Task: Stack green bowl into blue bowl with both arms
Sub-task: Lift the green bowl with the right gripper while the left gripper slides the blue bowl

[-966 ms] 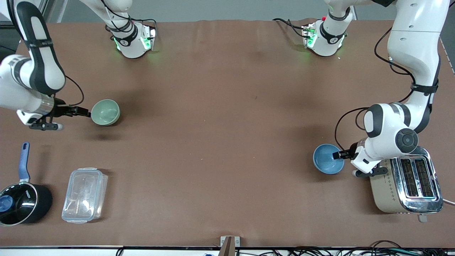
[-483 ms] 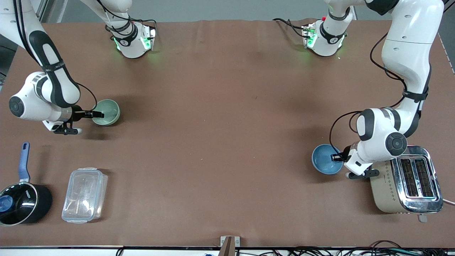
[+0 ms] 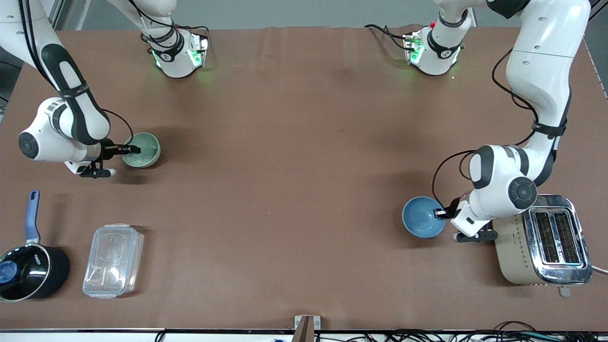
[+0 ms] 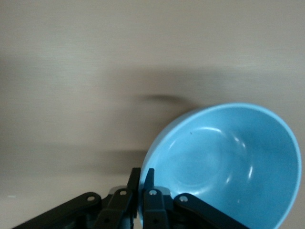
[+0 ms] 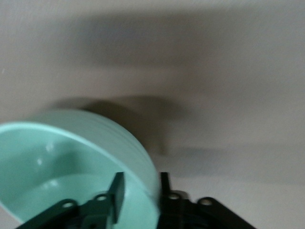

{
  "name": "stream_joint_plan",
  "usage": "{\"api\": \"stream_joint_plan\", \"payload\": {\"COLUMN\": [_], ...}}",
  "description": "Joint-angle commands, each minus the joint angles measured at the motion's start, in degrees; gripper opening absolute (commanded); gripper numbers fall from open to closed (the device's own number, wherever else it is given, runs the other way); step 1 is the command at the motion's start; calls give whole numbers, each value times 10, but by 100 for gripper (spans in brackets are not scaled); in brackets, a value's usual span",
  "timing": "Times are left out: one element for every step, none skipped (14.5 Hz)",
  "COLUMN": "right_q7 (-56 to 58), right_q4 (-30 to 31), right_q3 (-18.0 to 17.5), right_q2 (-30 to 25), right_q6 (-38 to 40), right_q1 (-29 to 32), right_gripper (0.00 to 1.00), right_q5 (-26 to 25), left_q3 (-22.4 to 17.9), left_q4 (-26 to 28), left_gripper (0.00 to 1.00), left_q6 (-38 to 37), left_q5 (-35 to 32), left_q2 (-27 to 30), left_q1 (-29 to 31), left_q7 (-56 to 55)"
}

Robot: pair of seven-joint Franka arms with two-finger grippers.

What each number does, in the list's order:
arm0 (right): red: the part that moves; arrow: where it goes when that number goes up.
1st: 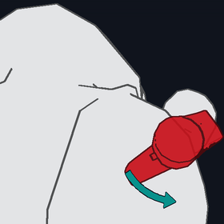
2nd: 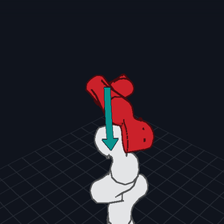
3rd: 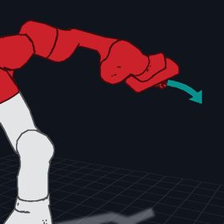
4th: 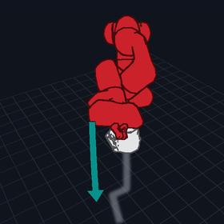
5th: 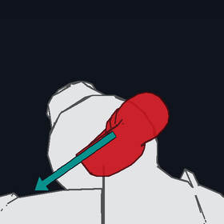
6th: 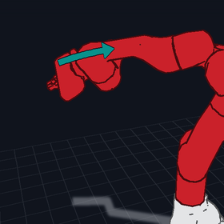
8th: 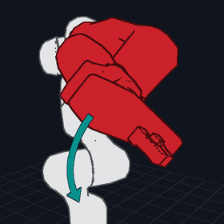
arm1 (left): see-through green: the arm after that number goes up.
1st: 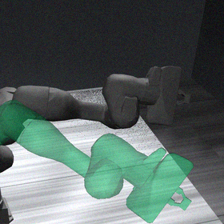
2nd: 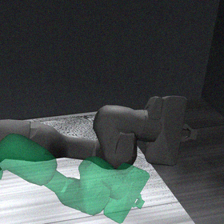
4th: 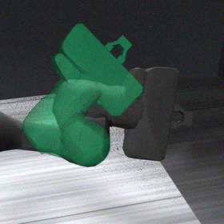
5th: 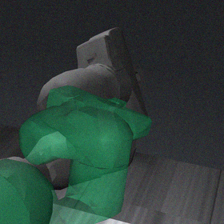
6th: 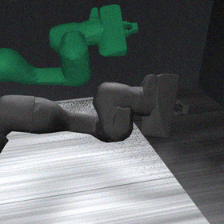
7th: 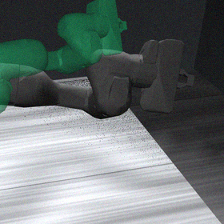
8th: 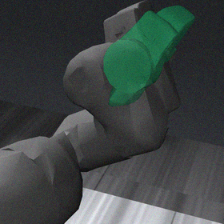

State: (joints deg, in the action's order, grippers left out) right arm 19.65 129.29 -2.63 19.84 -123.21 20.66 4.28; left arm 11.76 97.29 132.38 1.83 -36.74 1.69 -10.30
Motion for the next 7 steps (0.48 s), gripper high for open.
{"api": "stream_joint_plan", "payload": {"right_q7": [11, 9, 7, 8, 8, 8, 7], "right_q4": [-8, -24, -46, -74, -100, -126, -156], "right_q3": [-9, -9, -9, -9, -9, -9, -9], "right_q2": [-66, -78, -83, -85, -87, -89, -91], "right_q6": [62, 87, 117, 154, 182, 207, 239], "right_q1": [5, 4, 4, 5, 5, 5, 4], "right_gripper": [2, 1, 0, 0, 0, 0, 0], "right_q5": [10, 10, 10, 10, 10, 10, 10], "left_q3": [49, 69, 88, 95, 96, 95, 95], "left_q4": [-3, -6, -12, -13, -15, -16, -19], "left_gripper": [3, 2, 2, 2, 2, 2, 2], "left_q6": [-29, -40, -47, -48, -48, -48, -48], "left_q5": [13, 9, 5, 3, 3, 3, 3], "left_q2": [25, 27, 27, 27, 27, 26, 26], "left_q1": [-1, -4, -12, -29, -54, -81, -108], "left_q7": [-70, -108, -138, -169, -199, -232, -267]}}
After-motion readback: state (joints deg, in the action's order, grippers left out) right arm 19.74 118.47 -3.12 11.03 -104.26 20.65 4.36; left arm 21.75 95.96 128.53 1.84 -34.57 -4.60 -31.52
